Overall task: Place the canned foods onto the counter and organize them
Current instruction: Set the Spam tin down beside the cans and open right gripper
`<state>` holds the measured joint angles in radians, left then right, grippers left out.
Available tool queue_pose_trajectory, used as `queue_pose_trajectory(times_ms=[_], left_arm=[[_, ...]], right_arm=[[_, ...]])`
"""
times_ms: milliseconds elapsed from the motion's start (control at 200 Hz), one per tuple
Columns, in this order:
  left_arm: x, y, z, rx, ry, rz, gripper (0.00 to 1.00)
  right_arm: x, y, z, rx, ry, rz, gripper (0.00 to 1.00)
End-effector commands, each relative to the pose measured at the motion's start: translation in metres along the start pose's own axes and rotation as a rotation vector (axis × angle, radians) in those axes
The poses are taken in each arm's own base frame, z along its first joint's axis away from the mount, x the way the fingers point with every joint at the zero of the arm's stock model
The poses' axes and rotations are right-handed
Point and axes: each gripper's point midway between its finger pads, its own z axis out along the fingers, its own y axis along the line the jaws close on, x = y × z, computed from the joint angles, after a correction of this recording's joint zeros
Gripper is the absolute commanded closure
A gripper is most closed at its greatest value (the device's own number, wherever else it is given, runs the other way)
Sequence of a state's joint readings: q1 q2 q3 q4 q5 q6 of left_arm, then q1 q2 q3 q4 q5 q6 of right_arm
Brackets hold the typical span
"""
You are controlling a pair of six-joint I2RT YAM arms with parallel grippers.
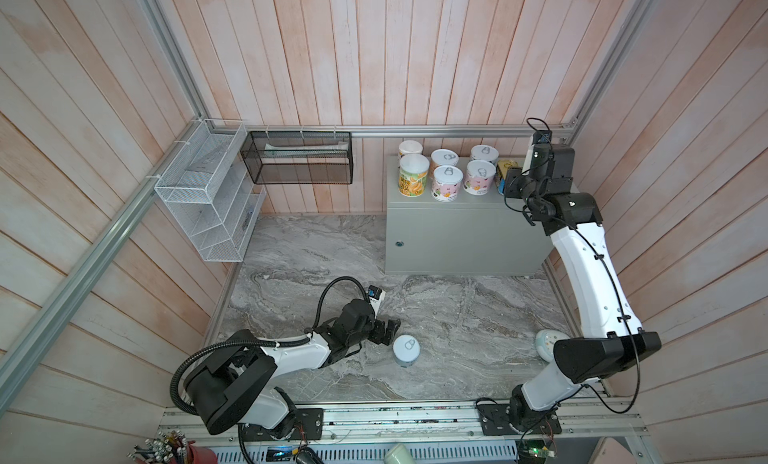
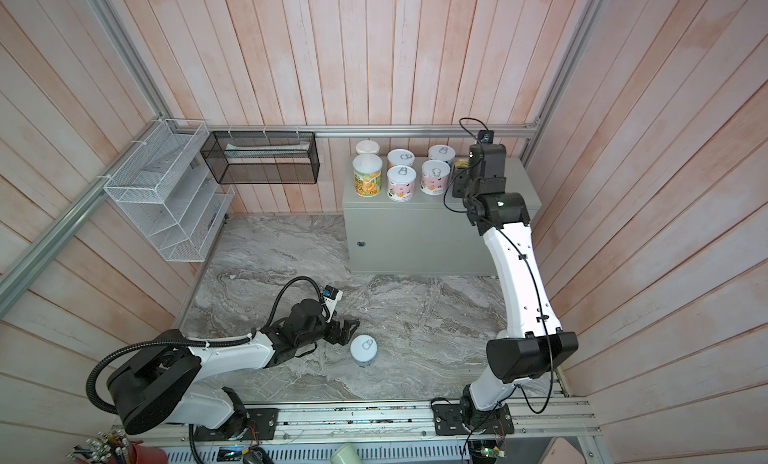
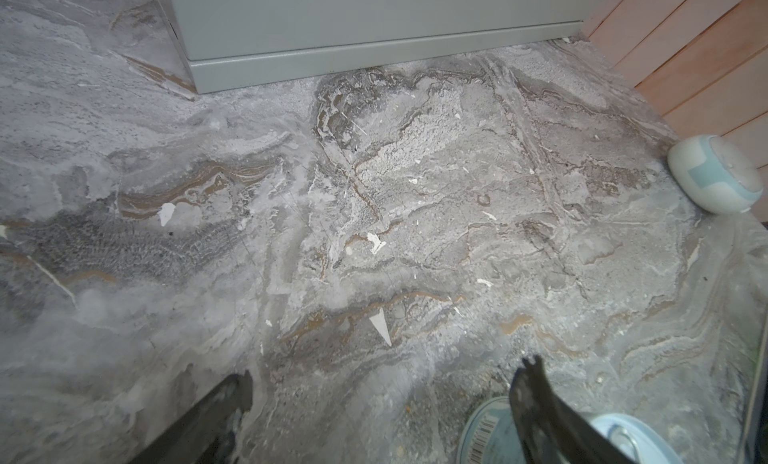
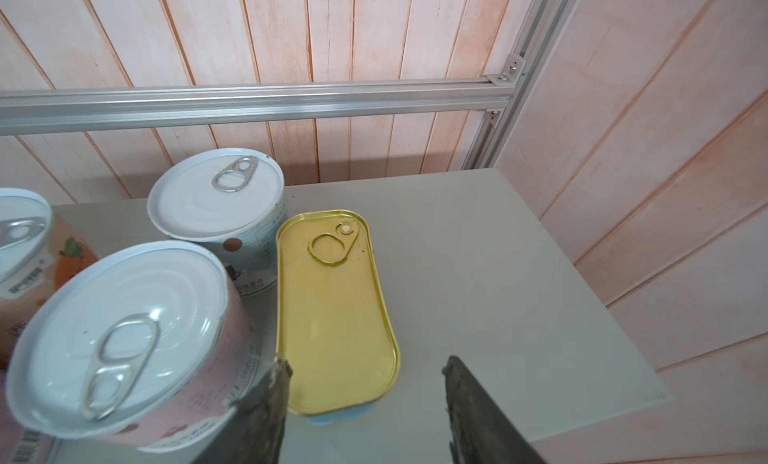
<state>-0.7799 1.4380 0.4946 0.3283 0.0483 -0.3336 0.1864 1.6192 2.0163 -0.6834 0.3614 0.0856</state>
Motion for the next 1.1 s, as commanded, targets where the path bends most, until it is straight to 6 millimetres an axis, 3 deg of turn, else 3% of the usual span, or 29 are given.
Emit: queue_pose_trajectory(times_ms=[0,300,505,755,1095], left_arm=[[-0.007,-0.003,0.003,0.006,-0.007,0.007,0.0],[-0.007,-0.002,0.002,0.001,-0.009,0.01,0.0],[-0.008,-0.002,0.001,0.003,-0.012,0.009,0.0],[-0.008,-0.002,0.001,0.001,-0.013,0.011,0.0],[-0.008,-0.001,0.001,-0.004,-0.012,0.014,0.0]], right_arm=[[0.0,-0.001,-0.001,0.0,-0.013,0.024,0.46],[0.015,0.009,-0.007,-0.072,0.007,0.054,0.52],[0.029,0.009,0.0,-0.068,0.038,0.037,0.53],[0.021,0.01,0.007,-0.067,0.016,0.037,0.54],[0.022,0.002,0.034,-0.001,0.058,0.017,0.54]])
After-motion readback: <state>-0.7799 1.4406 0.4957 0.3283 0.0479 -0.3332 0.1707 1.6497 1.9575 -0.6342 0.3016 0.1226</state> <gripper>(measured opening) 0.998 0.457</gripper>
